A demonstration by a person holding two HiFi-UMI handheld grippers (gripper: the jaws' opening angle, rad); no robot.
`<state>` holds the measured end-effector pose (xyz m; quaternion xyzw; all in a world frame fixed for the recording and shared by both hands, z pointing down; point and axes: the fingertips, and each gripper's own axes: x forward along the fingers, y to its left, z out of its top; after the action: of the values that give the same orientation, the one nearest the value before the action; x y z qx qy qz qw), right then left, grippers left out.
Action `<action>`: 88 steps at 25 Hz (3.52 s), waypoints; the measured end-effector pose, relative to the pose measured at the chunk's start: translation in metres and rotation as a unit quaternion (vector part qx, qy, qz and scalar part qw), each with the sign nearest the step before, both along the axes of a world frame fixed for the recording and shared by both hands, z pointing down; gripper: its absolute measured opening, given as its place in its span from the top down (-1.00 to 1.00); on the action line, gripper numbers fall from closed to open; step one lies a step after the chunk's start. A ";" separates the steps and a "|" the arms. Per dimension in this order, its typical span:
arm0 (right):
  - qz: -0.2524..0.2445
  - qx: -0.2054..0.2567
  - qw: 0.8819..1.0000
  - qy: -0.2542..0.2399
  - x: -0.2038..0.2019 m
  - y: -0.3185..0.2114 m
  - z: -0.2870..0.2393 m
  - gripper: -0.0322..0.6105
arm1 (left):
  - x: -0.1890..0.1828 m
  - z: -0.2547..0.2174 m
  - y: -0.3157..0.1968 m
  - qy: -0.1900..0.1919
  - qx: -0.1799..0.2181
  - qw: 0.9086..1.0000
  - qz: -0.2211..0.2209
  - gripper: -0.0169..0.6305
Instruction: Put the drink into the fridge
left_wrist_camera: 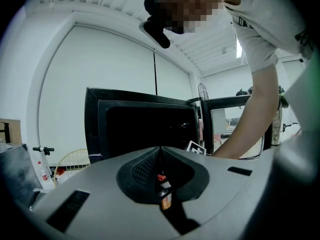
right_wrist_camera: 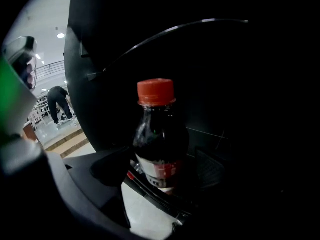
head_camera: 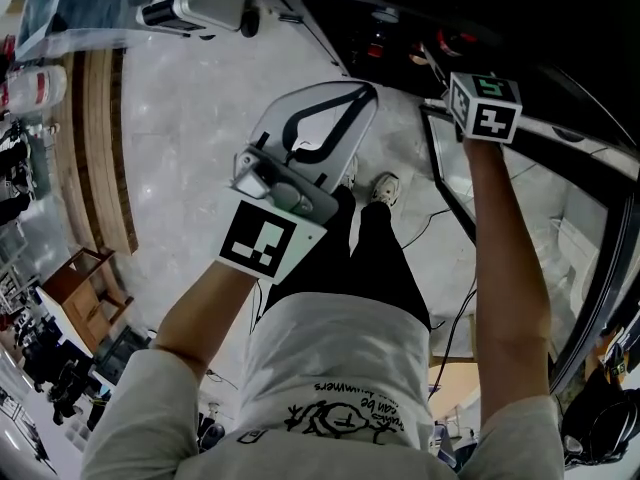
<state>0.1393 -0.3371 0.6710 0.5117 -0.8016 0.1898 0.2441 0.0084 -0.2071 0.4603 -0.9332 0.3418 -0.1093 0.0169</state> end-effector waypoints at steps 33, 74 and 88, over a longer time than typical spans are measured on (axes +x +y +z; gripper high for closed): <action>-0.003 0.123 0.991 -0.060 -0.020 0.136 -0.218 0.61 | -0.013 -0.109 0.042 0.049 -0.021 0.998 -0.037 0.88; -0.116 0.237 0.962 -0.068 -0.066 0.242 -0.486 0.88 | -0.013 -0.282 0.107 0.107 0.021 0.994 -0.006 0.88; -0.119 0.250 0.959 -0.062 -0.070 0.258 -0.503 0.88 | -0.020 -0.298 0.124 0.114 0.033 0.993 -0.002 0.88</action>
<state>0.0695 -0.0793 0.1685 0.4450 -0.8918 -0.0154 0.0796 -0.0115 -0.0835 0.1620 -0.9378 0.3470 0.0090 0.0087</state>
